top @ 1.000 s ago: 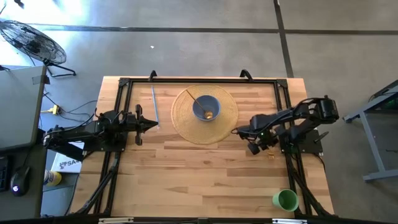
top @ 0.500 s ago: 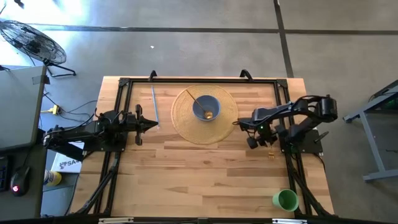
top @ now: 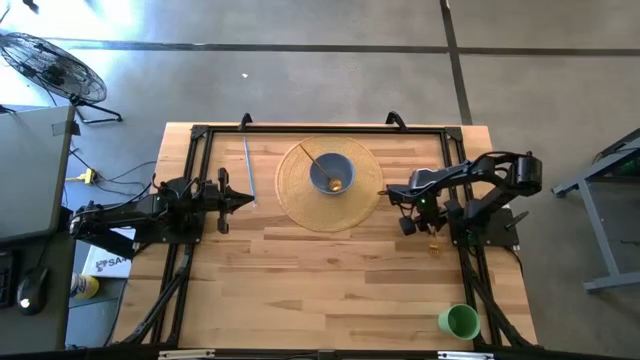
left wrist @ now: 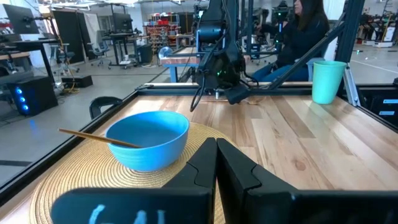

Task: Pick & Place Utensil
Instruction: Put the gold fork into the blue bowl on the brown mat

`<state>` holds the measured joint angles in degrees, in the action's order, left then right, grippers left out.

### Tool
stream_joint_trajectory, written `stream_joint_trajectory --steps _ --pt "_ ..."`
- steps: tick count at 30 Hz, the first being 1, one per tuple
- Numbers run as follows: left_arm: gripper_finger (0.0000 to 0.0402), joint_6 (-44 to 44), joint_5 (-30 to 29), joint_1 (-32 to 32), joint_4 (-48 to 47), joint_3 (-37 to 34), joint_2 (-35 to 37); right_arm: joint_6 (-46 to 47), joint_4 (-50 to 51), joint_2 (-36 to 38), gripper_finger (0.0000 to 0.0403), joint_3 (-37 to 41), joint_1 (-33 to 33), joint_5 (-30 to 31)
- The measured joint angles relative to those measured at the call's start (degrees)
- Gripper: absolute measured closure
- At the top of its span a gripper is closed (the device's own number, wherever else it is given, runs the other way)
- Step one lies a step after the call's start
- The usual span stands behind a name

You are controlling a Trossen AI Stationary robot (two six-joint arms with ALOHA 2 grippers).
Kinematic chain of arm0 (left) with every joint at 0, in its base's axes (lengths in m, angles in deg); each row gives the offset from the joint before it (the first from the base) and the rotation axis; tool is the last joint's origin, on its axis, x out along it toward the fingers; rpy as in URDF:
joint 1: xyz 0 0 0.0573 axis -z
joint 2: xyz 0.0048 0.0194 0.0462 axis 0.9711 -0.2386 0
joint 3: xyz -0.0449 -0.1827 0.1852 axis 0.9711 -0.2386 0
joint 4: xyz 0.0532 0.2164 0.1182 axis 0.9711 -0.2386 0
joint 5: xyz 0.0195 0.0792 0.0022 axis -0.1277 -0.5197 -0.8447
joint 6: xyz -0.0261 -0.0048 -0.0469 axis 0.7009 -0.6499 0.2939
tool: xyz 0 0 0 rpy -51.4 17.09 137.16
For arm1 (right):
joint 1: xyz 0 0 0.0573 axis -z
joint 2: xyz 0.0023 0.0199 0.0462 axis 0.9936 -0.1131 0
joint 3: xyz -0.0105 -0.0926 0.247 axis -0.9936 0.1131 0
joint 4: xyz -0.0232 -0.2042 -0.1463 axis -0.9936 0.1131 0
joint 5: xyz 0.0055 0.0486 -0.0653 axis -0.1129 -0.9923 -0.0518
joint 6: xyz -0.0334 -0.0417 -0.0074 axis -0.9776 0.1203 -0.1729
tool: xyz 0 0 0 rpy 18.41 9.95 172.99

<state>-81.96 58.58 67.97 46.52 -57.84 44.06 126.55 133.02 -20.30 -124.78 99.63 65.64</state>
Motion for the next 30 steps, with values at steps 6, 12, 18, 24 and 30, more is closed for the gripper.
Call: stream_joint_trajectory --steps 6,12,18,24,30 --pt "0.04 -0.02 0.02 -0.01 0.0 0.0 -0.02 -0.61 -3.71 0.0 0.0315 -0.24 -0.08 -1.71" --pt "0.04 -0.02 0.0 -0.02 0.0 0.0 0.0 0.17 -3.99 0.0 0.0315 -1.91 -2.66 -1.41" --pt "0.04 -0.02 0.0 -0.02 0.0 0.0 -0.02 2.56 -5.01 0.0 0.0315 -3.45 -7.54 -1.99" --pt "0.04 -0.02 0.01 -0.02 0.0 0.0 0.0 7.51 -8.67 0.04 0.0315 -3.69 -12.62 -2.69" --pt "0.04 -0.02 0.0 0.0 0.0 0.0 0.0 11.34 -10.67 0.14 0.0317 -3.72 -16.06 -1.69"
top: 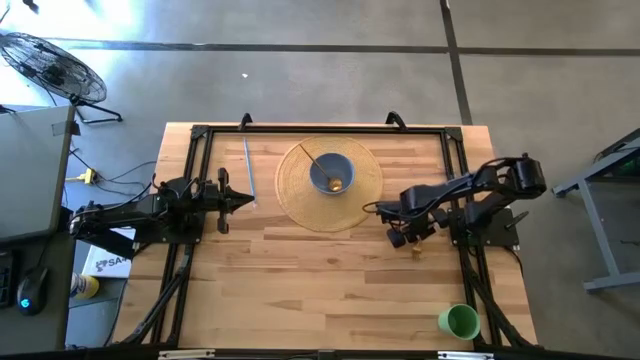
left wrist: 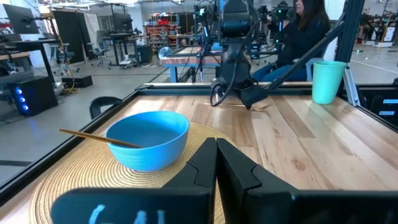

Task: Pick & Place Utensil
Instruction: Put the gold fork into the blue bowl on the brown mat

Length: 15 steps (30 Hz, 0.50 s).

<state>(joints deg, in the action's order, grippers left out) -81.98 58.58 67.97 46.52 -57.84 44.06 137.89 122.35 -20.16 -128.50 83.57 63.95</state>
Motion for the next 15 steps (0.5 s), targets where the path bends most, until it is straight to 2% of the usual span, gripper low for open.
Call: stream_joint_trajectory --steps 15 --pt "0.04 0.0 0.01 -0.01 0.0 0.0 -0.01 4.11 -1.91 -0.17 0.0395 -1.14 -4.98 1.43"
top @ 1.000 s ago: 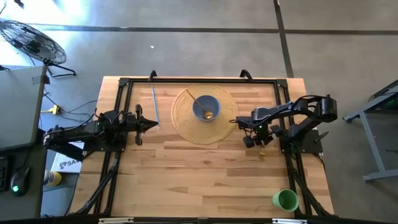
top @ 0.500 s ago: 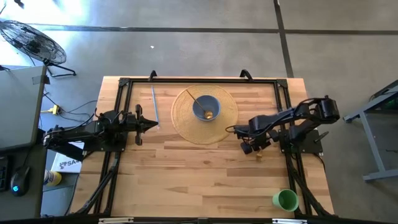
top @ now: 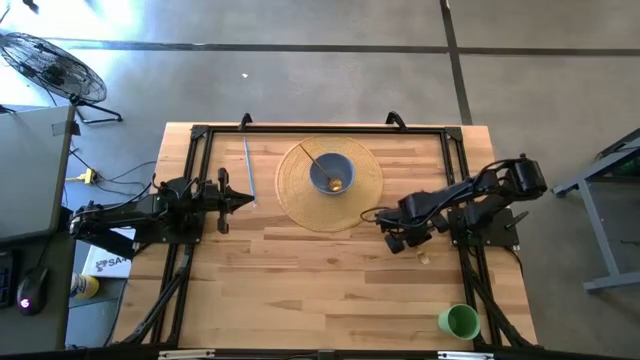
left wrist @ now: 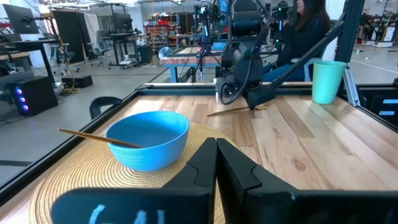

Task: Pick & Place Utensil
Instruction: Put the gold fork into the blue bowl on the brown mat

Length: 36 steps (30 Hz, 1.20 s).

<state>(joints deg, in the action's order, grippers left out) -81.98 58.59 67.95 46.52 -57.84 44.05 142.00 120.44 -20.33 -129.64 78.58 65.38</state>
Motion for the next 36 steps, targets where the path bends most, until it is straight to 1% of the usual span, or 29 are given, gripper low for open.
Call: stream_joint_trajectory --steps 3,9,12,15,19,23,36 --pt "0.04 0.0 -0.01 0.01 0.0 0.0 -0.01 0.09 -0.93 -0.07 0.038 -1.8 -0.29 2.21" --pt "0.04 0.0 -0.01 0.01 0.0 0.0 0.01 0.12 -3.52 -0.07 0.0326 -2.29 -0.24 3.19" --pt "0.04 0.0 -0.01 0.0 0.0 0.0 0.01 0.66 -3.87 -0.07 0.0312 -2.31 -0.24 4.56" --pt "0.04 0.0 0.0 0.0 0.0 0.0 -0.01 1.12 -3.68 -0.01 0.0306 -2.31 -0.43 5.94" --pt "0.04 0.02 0.01 -0.01 0.0 0.0 -0.01 1.14 -3.59 0.04 0.0306 -2.37 -1.22 8.85" --pt "0.04 0.0 0.01 -0.01 0.0 0.0 0.01 1.13 -3.75 0.09 0.0316 -2.42 -2.23 11.65" --pt "0.04 0.0 -0.01 -0.01 0.0 0.0 0.01 0.99 -4.32 0.1 0.0386 -2.47 -3.22 13.01"
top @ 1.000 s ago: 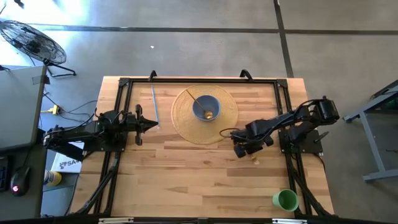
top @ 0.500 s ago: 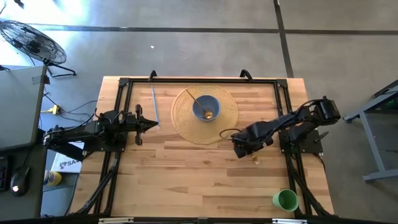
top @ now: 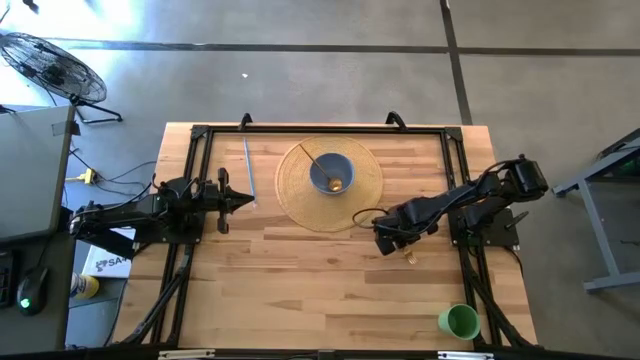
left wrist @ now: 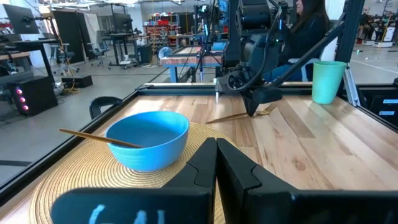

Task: Pick & Place Utensil
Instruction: Put the gold fork into the blue bowl on the brown mat

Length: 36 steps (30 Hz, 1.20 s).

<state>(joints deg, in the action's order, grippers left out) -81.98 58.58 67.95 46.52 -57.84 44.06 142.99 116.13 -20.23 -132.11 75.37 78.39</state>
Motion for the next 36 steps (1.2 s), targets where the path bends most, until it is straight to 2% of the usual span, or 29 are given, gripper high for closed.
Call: stream_joint_trajectory --steps 9,13,21,26,31,36 --pt "0.04 0.0 0.0 0.0 0.0 0.0 -0.02 -1.3 0.1 0.71 0.0388 0.15 0.06 -0.72" --pt "0.04 0.0 0.0 0.0 0.0 0.0 -0.01 -1.38 0.41 4.04 0.0393 0.23 -0.51 2.44" --pt "0.04 0.0 0.0 0.0 0.0 0.0 -0.01 1.27 1.97 11.89 0.0398 0.18 -1.93 13.5" --pt "0.04 0.0 0.01 0.01 0.0 0.0 0.0 2.11 1.79 13.09 0.0398 -3.3 -2.01 18.34" --pt "0.04 0.0 0.0 0.01 0.0 0.0 0.0 -4.46 0.16 12.12 0.0397 -10.94 -1.95 27.84" --pt "0.04 0.0 0.0 0.0 0.0 0.0 -0.02 -15.74 -5.29 8.58 0.0397 -19.07 0.31 35.82"
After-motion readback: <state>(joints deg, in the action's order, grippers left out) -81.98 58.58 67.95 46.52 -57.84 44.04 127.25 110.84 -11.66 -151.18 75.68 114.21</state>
